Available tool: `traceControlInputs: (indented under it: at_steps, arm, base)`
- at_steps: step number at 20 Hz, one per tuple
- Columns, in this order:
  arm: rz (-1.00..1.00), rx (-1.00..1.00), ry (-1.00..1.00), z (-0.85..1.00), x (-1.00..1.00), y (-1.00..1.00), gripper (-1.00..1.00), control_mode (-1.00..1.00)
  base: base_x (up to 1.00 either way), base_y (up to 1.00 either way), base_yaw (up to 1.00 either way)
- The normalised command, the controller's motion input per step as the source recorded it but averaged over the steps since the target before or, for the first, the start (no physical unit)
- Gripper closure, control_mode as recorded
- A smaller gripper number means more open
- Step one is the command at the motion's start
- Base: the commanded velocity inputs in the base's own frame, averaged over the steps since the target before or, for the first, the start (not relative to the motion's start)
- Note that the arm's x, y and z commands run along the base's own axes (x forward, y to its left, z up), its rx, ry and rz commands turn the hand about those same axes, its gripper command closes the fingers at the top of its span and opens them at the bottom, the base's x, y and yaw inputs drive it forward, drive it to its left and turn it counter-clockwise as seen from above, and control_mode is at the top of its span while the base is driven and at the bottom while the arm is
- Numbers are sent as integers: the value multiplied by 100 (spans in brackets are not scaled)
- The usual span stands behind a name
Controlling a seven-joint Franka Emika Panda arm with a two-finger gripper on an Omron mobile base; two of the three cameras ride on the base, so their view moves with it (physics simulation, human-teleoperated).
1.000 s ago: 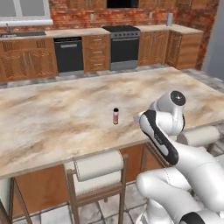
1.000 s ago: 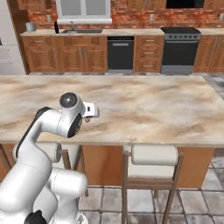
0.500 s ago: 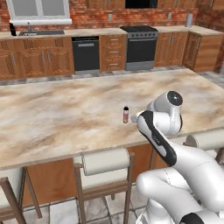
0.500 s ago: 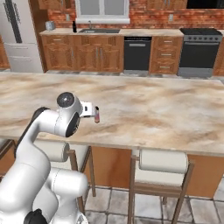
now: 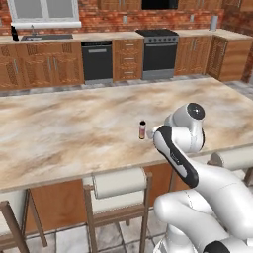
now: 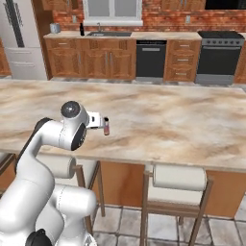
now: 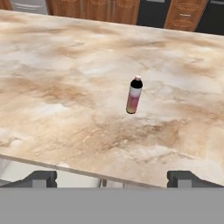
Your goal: Place the large bottle from the dining counter next to the other large bottle outside the sink, and place the small bottle from the dining counter next to the other small bottle inside the sink.
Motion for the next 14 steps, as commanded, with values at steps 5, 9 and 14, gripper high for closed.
traceControlInputs:
  at_steps: [5, 9, 14]
  arm:
    - [0, 0, 0, 0, 0, 0, -100, 100]
    - [0, 0, 0, 0, 0, 0, -100, 100]
    - [0, 0, 0, 0, 0, 0, -100, 100]
  base:
    - [40, -7, 0]
    - [34, -3, 0]
    - [27, 0, 0]
